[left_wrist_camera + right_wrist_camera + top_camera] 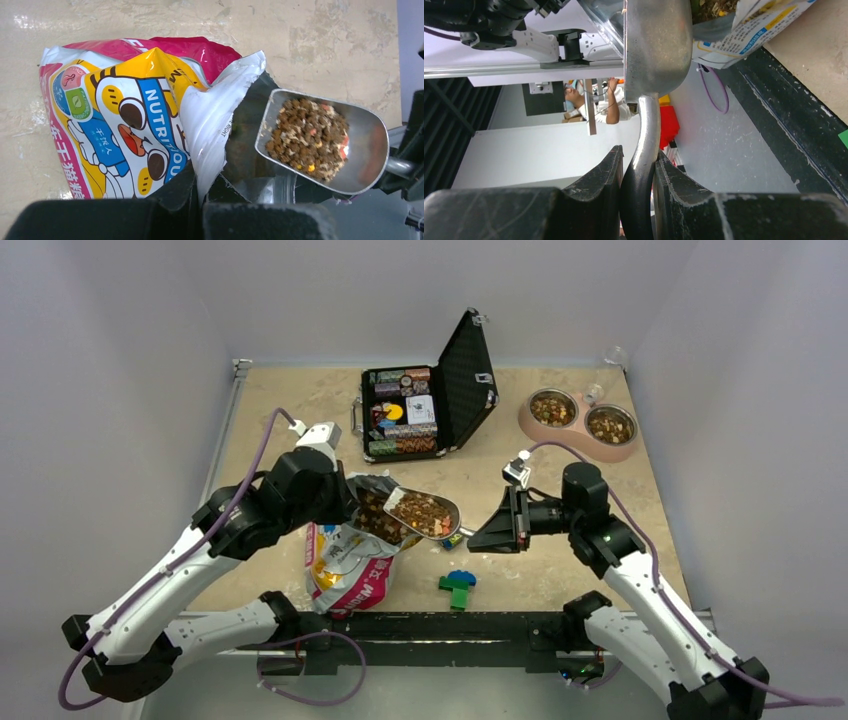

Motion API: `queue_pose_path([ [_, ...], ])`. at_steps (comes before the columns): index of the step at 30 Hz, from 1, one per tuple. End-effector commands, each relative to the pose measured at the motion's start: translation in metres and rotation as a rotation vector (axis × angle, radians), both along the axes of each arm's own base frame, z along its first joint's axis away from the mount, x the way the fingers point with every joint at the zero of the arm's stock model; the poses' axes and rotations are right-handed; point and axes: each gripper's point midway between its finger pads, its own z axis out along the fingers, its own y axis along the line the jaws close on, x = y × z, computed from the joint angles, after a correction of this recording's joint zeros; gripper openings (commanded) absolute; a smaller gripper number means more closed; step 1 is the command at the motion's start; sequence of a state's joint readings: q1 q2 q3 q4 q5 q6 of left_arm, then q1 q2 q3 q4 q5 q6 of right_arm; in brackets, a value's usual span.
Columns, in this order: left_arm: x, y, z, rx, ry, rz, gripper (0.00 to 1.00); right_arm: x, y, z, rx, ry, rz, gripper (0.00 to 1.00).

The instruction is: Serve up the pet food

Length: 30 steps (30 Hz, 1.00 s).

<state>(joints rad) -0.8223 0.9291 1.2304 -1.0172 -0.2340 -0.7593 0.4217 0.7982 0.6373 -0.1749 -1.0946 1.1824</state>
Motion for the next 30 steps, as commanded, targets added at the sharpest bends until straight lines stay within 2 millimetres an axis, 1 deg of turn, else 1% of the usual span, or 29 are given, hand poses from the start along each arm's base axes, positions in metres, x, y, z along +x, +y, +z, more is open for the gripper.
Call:
queue_pose_path([
  [1, 0.013, 0.019, 0.017, 0.026, -0.044, 0.144, 0.0, -0.014, -0.009, 0.026, 0.018, -0.076, -0.018, 0.0],
  [4, 0.014, 0.025, 0.014, 0.045, -0.037, 0.178, 0.0, -0.018, -0.015, 0.036, 0.026, -0.091, -0.047, 0.0],
  [8, 0.015, 0.028, 0.016, 0.048, -0.048, 0.194, 0.0, -0.015, -0.022, 0.056, 0.043, -0.126, -0.11, 0.0],
  [13, 0.017, 0.036, 0.022, 0.06, -0.083, 0.208, 0.0, 0.001, -0.03, 0.083, 0.068, -0.173, -0.173, 0.0],
  [15, 0.017, 0.038, 0.024, 0.065, -0.092, 0.208, 0.0, 0.011, -0.036, 0.089, 0.055, -0.183, -0.211, 0.0],
  [17, 0.016, 0.04, 0.026, 0.064, -0.102, 0.203, 0.0, 0.027, -0.044, 0.088, 0.033, -0.185, -0.267, 0.0],
  [19, 0.015, 0.04, 0.028, 0.06, -0.115, 0.191, 0.0, 0.044, -0.054, 0.083, 0.018, -0.182, -0.331, 0.0],
  [22, 0.015, 0.04, 0.033, 0.055, -0.138, 0.173, 0.0, 0.069, -0.069, 0.066, -0.005, -0.164, -0.414, 0.0],
  [30, 0.019, 0.045, 0.047, 0.088, -0.205, 0.147, 0.0, 0.121, -0.098, 0.007, -0.075, -0.135, -0.508, 0.0],
])
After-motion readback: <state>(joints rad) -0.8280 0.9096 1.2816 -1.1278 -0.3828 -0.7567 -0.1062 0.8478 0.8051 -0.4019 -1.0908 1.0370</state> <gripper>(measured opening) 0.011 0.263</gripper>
